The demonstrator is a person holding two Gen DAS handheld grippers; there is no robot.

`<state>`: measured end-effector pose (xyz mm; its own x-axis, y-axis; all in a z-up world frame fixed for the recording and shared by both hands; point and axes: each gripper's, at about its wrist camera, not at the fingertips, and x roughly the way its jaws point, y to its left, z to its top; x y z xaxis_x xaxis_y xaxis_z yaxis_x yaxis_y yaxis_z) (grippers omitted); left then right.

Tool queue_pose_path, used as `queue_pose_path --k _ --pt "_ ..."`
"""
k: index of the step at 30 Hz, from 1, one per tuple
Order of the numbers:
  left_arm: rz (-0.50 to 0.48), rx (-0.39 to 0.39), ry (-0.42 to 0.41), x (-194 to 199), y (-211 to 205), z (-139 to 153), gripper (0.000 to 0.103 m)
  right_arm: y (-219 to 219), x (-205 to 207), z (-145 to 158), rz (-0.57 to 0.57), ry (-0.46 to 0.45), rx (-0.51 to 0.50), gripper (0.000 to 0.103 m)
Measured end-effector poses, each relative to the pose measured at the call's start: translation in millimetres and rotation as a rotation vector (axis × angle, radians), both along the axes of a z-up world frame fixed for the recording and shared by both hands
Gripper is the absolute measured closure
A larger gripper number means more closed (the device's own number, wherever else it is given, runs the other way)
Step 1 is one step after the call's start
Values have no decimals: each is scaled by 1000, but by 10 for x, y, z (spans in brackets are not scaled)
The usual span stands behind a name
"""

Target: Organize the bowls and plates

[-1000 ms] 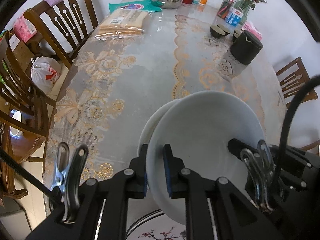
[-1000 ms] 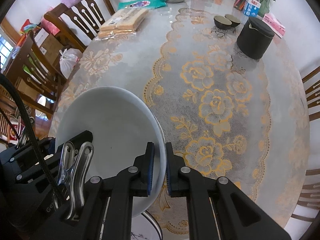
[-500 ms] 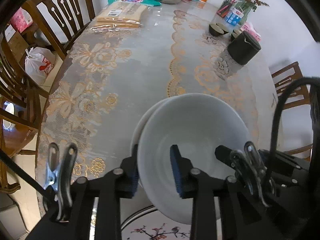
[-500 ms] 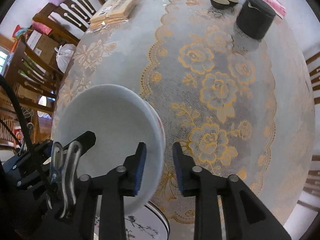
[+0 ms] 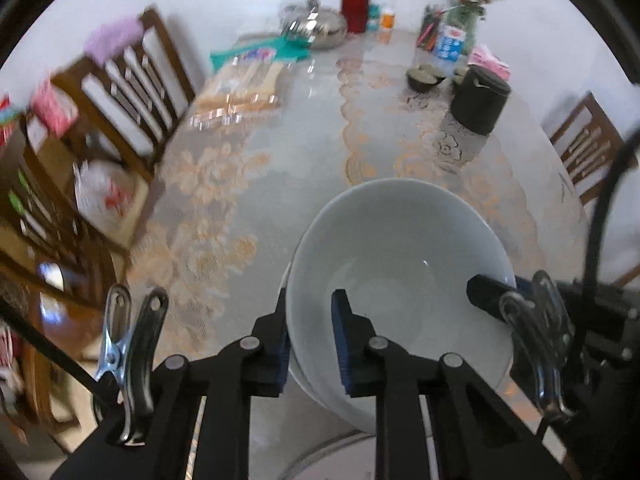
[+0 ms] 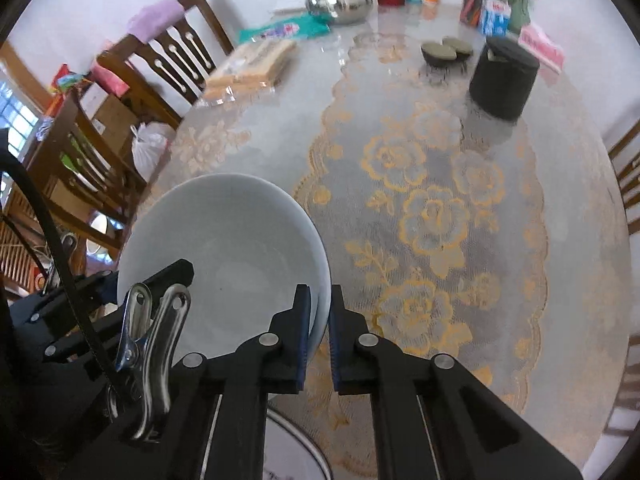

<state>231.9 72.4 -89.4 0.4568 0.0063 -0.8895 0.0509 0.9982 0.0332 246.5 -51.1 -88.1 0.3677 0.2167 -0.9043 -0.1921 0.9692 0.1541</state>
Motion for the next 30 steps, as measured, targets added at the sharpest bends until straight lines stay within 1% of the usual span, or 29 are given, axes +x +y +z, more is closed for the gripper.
queue_pose_path --k 2,3,4,5,6,8,9,10,11,12,13,14,15,18,25,26,27,29,30 --pt "-15 7 -12 -30 -5 -4 84 4 -6 -11 -3 0 3 93" --pt "-17 -6 -9 -32 -1 -4 77 4 5 -22 -3 5 3 93" --pt "-22 -26 0 -29 0 -6 72 -2 14 -49 -5 27 5 93" --pt "-32 -36 13 -23 -20 -6 66 -4 25 -71 -6 50 10 93" --pt "-33 -23 21 -17 -47 -6 62 -15 30 -81 -9 67 23 93" --pt "-42 -34 39 1 -78 -8 52 -75 55 -100 -35 109 55 92" --pt "-31 -37 47 7 -79 7 51 -103 63 -102 -46 122 66 90" --pt "-13 -31 38 4 -72 46 44 -146 78 -89 -62 131 79 86" --pt "13 -10 19 -2 -54 93 33 -172 75 -79 -69 134 96 85" --pt "43 0 -17 -13 -12 176 24 -196 74 -59 -77 134 109 83" --pt "64 1 -44 -20 28 237 22 -217 79 -34 -87 132 110 78" --pt "81 -22 -62 -17 89 290 19 -228 86 -15 -90 132 108 78" --pt "86 -39 -54 -4 124 295 17 -232 93 -2 -88 133 108 78" --pt "111 -67 -15 42 228 250 17 -210 91 8 -78 136 100 78" --pt "125 -73 58 -2 275 119 17 -216 59 -16 -76 145 111 78" --pt "126 -85 67 -12 286 93 16 -221 59 -23 -76 153 117 78" --pt "130 -97 93 -11 295 46 16 -222 63 -33 -78 159 121 77" --pt "136 -115 125 -6 308 -23 15 -216 74 -64 -77 174 120 74" --pt "143 -139 143 2 327 -64 14 -207 80 -81 -73 180 120 73"
